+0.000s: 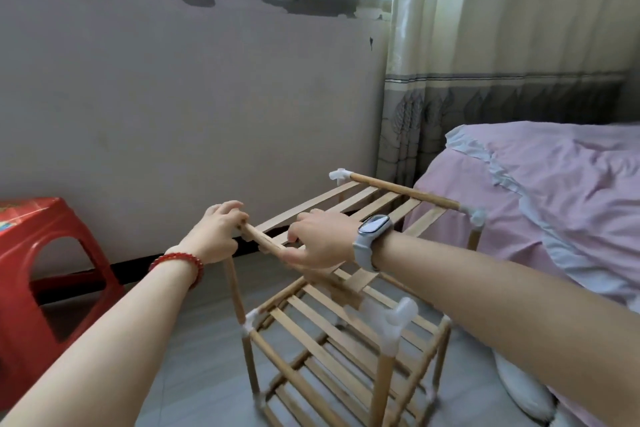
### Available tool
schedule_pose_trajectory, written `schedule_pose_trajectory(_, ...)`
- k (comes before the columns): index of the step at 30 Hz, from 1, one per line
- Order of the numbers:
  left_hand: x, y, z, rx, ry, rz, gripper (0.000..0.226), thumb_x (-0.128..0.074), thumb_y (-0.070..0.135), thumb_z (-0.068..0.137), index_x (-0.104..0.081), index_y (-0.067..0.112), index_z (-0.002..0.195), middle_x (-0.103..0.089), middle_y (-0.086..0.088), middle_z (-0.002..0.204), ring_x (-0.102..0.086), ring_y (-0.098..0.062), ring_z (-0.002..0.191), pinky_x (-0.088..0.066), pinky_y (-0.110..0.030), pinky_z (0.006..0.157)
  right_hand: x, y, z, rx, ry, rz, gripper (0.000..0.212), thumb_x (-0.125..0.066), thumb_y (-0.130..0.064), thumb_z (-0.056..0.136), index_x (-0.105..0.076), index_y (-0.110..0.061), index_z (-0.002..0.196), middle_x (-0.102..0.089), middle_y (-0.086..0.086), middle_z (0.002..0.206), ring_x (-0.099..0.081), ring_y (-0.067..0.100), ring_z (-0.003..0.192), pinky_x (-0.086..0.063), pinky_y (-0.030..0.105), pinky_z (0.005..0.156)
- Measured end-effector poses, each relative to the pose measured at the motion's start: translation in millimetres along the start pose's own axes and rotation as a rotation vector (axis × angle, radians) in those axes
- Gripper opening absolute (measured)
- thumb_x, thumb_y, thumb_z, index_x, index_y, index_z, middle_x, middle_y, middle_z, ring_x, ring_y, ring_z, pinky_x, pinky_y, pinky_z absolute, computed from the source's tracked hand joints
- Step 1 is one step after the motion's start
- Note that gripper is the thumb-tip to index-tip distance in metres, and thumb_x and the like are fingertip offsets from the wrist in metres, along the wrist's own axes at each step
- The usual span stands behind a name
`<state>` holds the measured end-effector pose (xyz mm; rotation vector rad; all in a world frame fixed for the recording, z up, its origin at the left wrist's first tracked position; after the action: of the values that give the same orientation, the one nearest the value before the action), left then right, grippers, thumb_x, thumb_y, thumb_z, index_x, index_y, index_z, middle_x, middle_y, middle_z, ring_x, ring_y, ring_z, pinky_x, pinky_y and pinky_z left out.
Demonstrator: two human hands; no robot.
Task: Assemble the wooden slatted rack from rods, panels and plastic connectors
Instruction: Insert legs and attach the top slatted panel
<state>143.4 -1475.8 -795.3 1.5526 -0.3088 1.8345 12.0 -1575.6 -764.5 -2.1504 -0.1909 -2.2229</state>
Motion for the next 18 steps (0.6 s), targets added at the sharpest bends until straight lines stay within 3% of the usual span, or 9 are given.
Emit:
schedule_pose_trajectory(3,6,-3,-3,0.011,0.029,0.120,0.053,-0.048,-0.004,0.076,-0.053,0.025,0.120,-0.038,0.010,0.137,-0.032,-0.020,0.115,-0.041,-0.032,0.091,-30,-16,22,-0.015,-0.115,-0.089,0.046,-0.046,-0.052,0.091,-0.052,-0.014,0.117,-0.044,0.008,0.113,-0.041,0.023,0.095,-0.035,0.033,0.068)
schedule_pose_trajectory(7,13,-9,-14,0.014,0.059,0.166,0.054,-0.045,-0.006,0.078,-0.052,0.026,0.121,-0.043,0.011,0.132,-0.036,-0.018,0.099,-0.043,-0.032,0.087,-46,-25,30,-0.040,-0.061,-0.059,0.029,-0.047,-0.018,0.092,-0.043,-0.005,0.117,-0.036,0.011,0.114,-0.047,0.027,0.075,-0.039,0.038,0.065)
schedule_pose_trajectory(10,15,-7,-20,0.016,0.063,0.224,0.050,-0.042,-0.006,0.082,-0.049,0.021,0.124,-0.045,0.006,0.133,-0.040,-0.021,0.101,-0.042,-0.032,0.089,-40,-33,23,0.045,-0.005,-0.127,0.022,-0.044,-0.012,0.092,-0.047,-0.001,0.110,-0.037,0.012,0.105,-0.044,0.026,0.065,-0.040,0.037,0.059)
schedule_pose_trajectory(14,18,-2,-34,0.083,0.063,0.298,0.030,-0.036,0.002,0.088,-0.047,0.013,0.114,-0.052,-0.006,0.120,-0.047,-0.027,0.104,-0.042,-0.034,0.085,-35,-36,5,0.124,0.018,-0.161,0.019,-0.042,-0.008,0.091,-0.048,0.001,0.107,-0.036,0.010,0.099,-0.035,0.018,0.052,-0.032,0.033,0.049)
schedule_pose_trajectory(18,26,6,-64,0.071,0.041,0.000,0.036,-0.044,0.031,0.096,-0.051,0.023,0.130,-0.050,0.005,0.135,-0.049,-0.019,0.120,-0.039,-0.029,0.098,-31,-27,-19,0.246,0.040,-0.220,0.024,-0.042,-0.011,0.090,-0.049,-0.002,0.111,-0.044,0.009,0.113,-0.043,0.018,0.061,-0.034,0.030,0.056)
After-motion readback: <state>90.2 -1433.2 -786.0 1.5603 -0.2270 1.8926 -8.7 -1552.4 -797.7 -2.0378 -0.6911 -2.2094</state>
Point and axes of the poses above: each hand's wrist, its own z-axis towards the middle knuckle, its own x-axis out of the back of the hand, y = z × x, the point moved 9 cm from there along z, towards the middle knuckle
